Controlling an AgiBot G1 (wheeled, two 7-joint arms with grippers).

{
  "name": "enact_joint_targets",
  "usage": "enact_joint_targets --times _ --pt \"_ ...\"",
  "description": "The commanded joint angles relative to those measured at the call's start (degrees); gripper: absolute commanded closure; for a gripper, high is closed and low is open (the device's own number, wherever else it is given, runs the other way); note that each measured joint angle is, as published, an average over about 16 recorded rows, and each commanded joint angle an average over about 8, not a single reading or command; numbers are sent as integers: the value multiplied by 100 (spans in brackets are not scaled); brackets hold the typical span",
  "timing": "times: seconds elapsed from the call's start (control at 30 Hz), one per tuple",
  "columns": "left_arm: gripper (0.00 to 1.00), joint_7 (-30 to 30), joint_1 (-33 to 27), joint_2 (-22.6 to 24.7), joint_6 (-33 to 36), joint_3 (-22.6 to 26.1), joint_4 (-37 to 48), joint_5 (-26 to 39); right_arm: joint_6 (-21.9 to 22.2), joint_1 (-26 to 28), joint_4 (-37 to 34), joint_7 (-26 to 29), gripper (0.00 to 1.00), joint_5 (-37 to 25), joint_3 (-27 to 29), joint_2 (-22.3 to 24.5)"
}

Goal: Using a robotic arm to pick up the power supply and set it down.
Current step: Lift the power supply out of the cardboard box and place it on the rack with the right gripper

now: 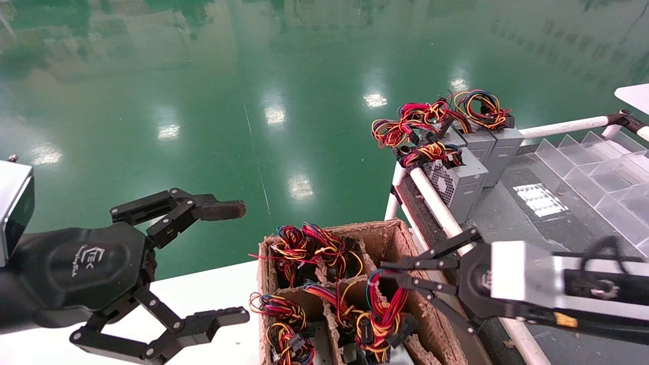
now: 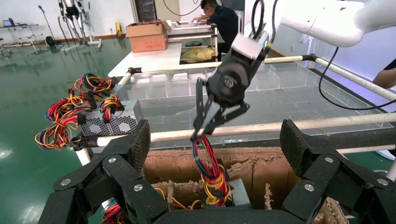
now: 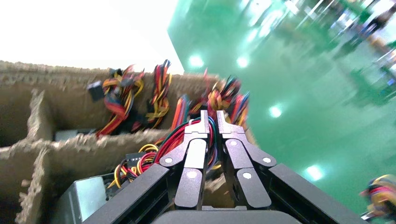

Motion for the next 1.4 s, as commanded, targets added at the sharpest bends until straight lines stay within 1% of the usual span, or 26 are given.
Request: enact_joint_targets --times 0.03,0.17,0.43,0.63,0.9,1.17,1.4 --pt "0 0 0 0 0 0 0 0 13 -103 4 -238 100 191 134 35" --pt "0 0 0 0 0 0 0 0 21 -208 9 -419 100 553 382 132" --pt "0 0 0 0 0 1 0 0 54 -267 14 -504 100 1119 769 279" --pt "0 0 0 0 0 1 0 -1 87 -164 17 -429 100 1436 1002 407" --pt "0 1 0 0 0 1 0 -1 188 40 10 -252 100 1695 1253 623" --pt "0 1 0 -1 -1 1 0 -1 559 -81 -11 -273 100 1754 1562 884" --pt "0 1 0 -1 -1 2 0 -1 1074 -480 -54 -365 100 1667 1899 1177"
